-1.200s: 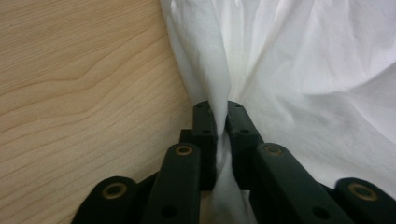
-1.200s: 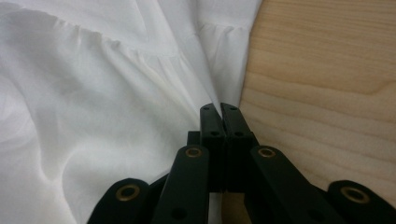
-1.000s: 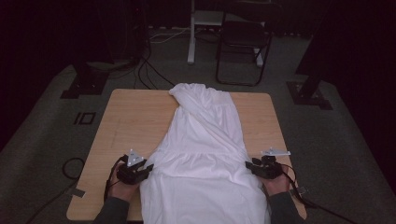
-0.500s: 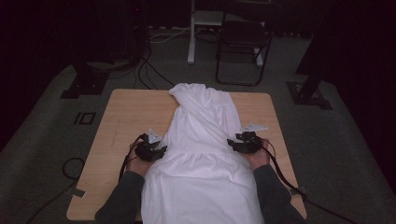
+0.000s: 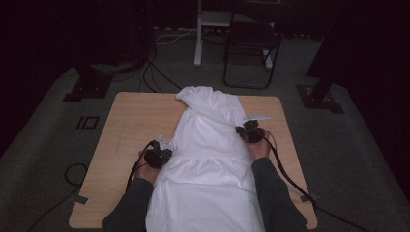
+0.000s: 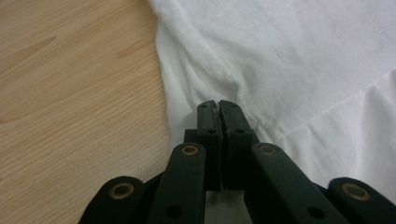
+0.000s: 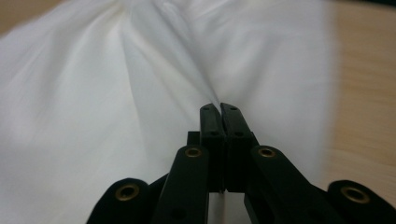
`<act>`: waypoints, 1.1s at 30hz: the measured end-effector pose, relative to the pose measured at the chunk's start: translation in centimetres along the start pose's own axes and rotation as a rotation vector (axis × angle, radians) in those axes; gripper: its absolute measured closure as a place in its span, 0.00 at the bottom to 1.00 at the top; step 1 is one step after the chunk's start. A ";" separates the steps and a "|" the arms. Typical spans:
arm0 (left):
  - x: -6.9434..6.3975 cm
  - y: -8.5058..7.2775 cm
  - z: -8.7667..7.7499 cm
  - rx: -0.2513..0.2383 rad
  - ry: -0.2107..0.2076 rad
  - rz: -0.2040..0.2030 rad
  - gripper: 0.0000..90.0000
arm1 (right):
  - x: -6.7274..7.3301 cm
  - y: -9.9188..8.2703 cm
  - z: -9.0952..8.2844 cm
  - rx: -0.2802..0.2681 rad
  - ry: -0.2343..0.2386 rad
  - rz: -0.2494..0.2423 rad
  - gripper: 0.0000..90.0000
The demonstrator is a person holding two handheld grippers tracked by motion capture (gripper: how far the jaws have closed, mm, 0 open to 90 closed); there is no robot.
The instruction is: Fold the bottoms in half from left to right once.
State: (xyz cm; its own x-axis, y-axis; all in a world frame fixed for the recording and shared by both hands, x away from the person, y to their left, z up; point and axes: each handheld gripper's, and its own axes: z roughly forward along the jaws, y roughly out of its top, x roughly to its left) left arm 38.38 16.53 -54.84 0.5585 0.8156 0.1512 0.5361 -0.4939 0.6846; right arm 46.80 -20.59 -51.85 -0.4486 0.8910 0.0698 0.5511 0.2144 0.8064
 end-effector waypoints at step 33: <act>-5.2 -7.3 -7.6 0.011 -0.101 -0.002 0.99 | 0.5 -10.1 -6.1 0.099 0.061 0.041 0.98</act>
State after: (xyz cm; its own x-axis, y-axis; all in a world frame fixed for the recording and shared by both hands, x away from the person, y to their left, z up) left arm 26.77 18.22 -55.24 0.6179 0.7825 0.0771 0.5440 -0.4962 0.6767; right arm 36.71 -24.77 -56.40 -0.4649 0.8743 0.1396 0.6350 0.2193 0.7407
